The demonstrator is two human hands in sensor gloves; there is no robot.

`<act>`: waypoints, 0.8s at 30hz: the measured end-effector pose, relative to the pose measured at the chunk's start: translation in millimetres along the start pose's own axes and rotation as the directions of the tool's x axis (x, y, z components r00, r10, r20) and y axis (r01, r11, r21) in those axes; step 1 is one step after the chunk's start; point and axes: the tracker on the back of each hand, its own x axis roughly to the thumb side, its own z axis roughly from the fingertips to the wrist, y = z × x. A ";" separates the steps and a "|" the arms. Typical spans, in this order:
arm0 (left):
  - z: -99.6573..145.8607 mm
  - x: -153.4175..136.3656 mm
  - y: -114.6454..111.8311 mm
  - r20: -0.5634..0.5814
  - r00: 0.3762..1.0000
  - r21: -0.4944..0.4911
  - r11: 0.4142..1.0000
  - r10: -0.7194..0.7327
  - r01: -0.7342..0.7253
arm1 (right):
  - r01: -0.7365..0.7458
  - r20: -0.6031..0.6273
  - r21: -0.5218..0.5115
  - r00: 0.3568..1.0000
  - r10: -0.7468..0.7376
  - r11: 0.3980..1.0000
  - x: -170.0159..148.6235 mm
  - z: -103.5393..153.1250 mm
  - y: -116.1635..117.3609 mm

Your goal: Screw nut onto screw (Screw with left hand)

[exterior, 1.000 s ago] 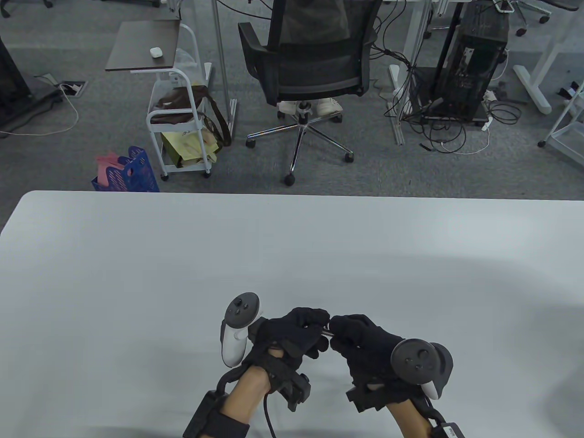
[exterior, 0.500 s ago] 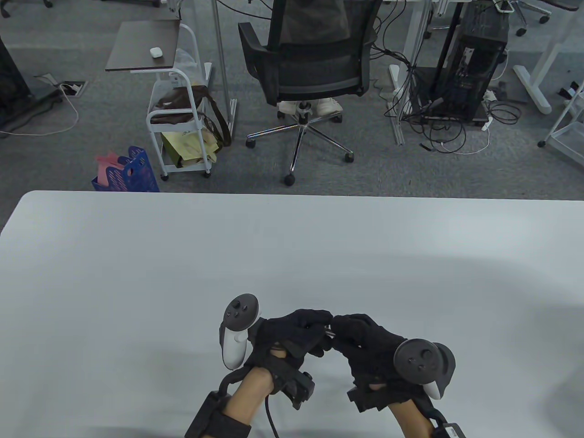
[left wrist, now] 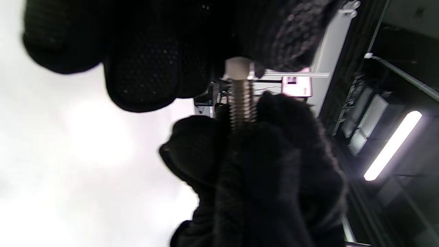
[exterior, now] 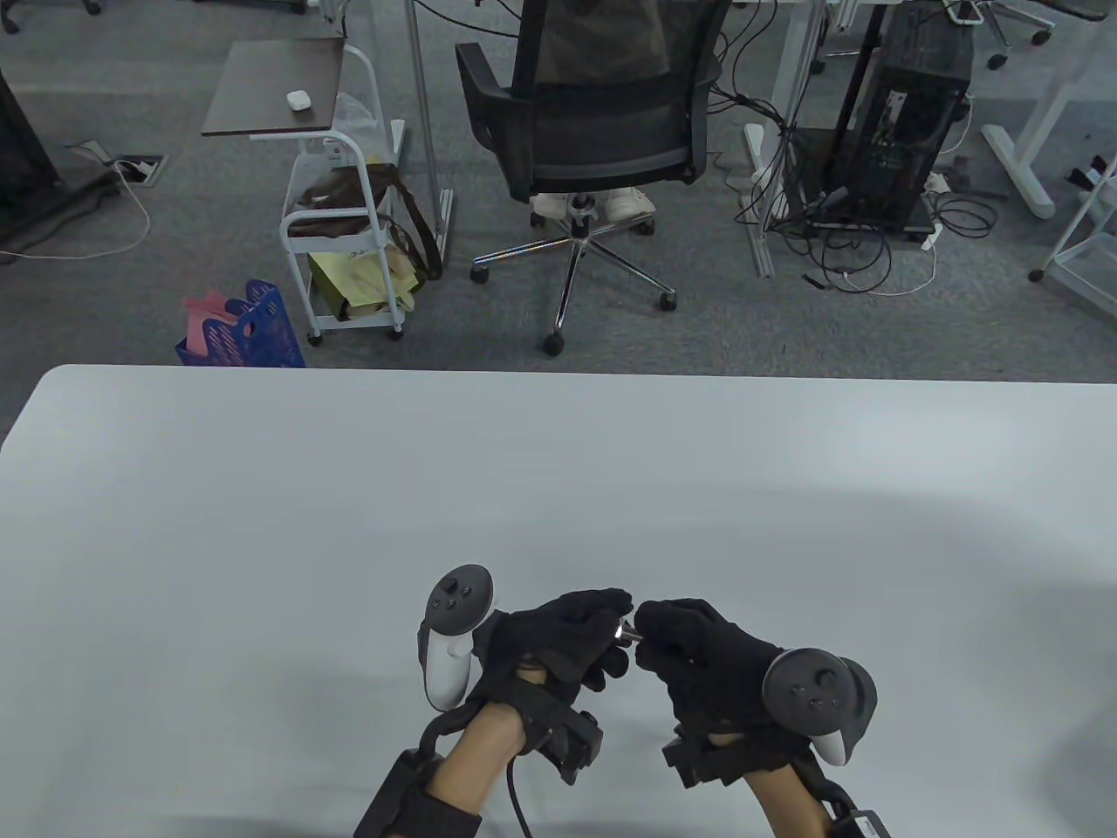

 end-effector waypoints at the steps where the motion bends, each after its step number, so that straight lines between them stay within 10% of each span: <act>1: 0.4 0.3 0.0 -0.011 1.000 0.003 1.000 -0.013 0.013 | -0.001 -0.002 0.010 1.000 0.001 1.000 -0.5 0.1 0.3; 24: -1.5 6.6 -6.6 0.039 0.999 -0.092 0.996 -0.008 0.011 | 0.028 -0.035 0.001 0.999 -0.028 1.000 -4.3 -0.4 -1.4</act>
